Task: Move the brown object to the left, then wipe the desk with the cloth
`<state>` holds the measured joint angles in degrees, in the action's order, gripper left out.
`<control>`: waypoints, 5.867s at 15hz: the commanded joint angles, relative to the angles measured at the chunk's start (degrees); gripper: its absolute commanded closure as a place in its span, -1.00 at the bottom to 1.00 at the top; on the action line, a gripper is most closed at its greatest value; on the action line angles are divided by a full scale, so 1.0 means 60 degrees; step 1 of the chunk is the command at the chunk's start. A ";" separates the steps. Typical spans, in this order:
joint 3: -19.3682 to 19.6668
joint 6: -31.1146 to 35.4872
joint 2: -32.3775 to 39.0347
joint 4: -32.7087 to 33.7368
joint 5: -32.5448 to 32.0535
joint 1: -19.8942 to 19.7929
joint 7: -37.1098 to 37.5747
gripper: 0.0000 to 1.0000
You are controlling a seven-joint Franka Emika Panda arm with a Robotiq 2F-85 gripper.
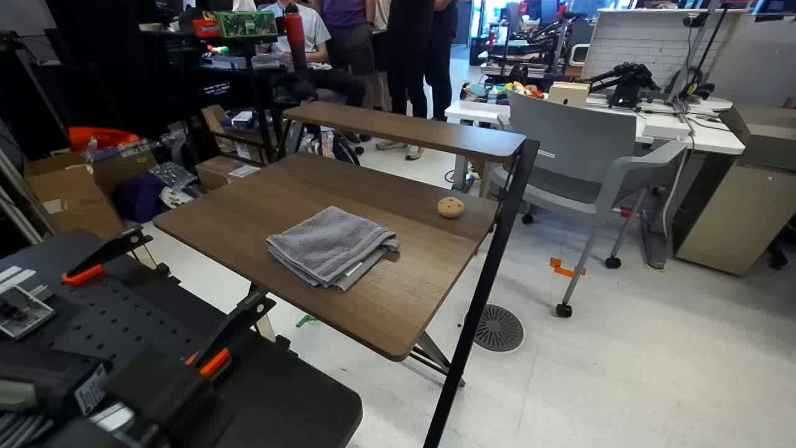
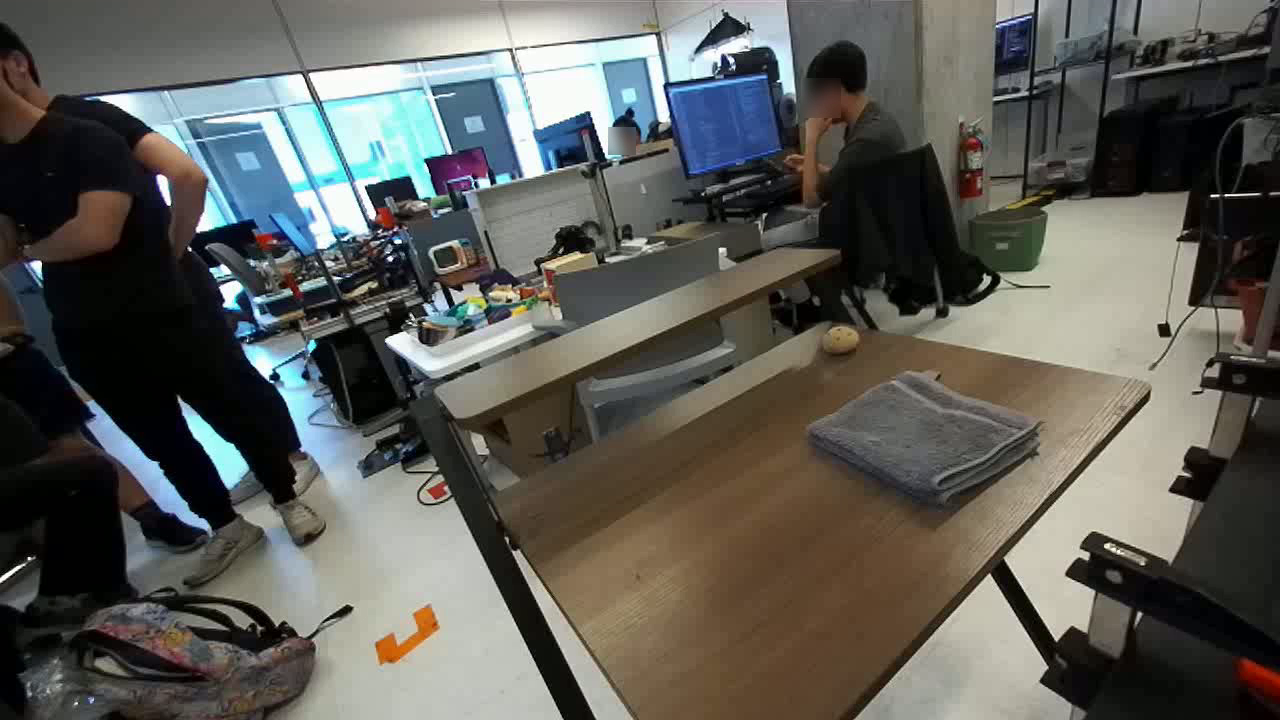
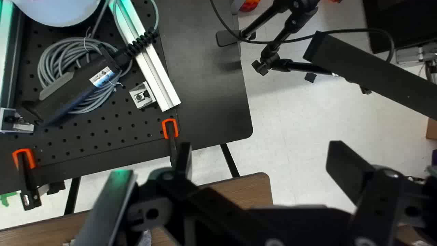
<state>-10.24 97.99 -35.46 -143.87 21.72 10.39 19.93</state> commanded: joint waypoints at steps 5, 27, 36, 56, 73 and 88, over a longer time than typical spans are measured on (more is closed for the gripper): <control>-0.0147 -0.0049 -0.0017 0.0037 0.0071 -0.0185 -0.0078 -1.00; 0.0321 0.3773 0.0220 -0.2505 -0.3368 -0.2285 0.0307 -1.00; 0.0619 0.6420 0.2908 -0.2202 -0.5704 -0.4684 0.2340 -1.00; 0.1660 0.6297 0.3482 -0.2015 -0.5869 -0.4606 0.2458 -1.00; 0.2050 1.0629 0.4935 -0.1288 -0.3755 -0.3801 0.3710 -1.00; 0.2940 0.7029 0.9438 0.5632 -0.4388 -0.2986 0.8611 -1.00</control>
<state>4.52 144.36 12.04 -121.35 -8.08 -10.08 66.44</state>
